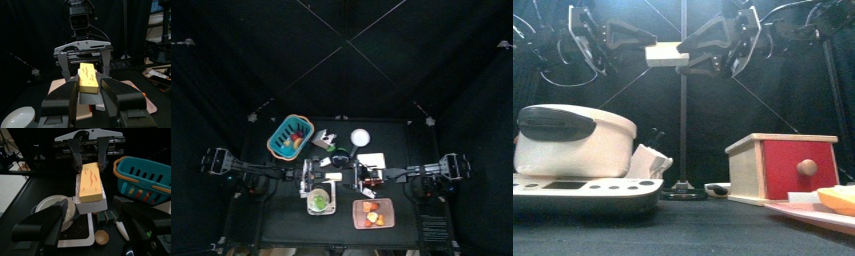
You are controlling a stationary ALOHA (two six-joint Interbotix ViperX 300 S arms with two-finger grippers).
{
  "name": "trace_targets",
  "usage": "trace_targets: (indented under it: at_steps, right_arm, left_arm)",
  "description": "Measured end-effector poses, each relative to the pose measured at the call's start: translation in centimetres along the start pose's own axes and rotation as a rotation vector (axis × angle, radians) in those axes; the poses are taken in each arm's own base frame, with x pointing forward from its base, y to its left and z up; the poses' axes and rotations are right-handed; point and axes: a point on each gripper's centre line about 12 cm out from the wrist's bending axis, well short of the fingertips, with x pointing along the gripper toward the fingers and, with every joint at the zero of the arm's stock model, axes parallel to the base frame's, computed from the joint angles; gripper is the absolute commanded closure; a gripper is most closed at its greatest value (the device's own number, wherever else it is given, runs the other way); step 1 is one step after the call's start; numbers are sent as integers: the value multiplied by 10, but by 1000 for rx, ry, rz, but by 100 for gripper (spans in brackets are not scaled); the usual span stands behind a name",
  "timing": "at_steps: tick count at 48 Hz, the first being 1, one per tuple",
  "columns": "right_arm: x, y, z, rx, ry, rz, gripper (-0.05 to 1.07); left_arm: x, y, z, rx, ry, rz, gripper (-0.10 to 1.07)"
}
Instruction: Separate egg
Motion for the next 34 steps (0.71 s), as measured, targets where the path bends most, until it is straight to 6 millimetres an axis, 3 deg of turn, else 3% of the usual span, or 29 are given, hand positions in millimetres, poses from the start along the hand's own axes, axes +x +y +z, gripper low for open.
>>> trace_targets:
  at_steps: [34]
  right_arm:
    - [4,-5,7,-11,-49,-7,2]
  left_arm:
    - [0,0,0,3,0,0,39]
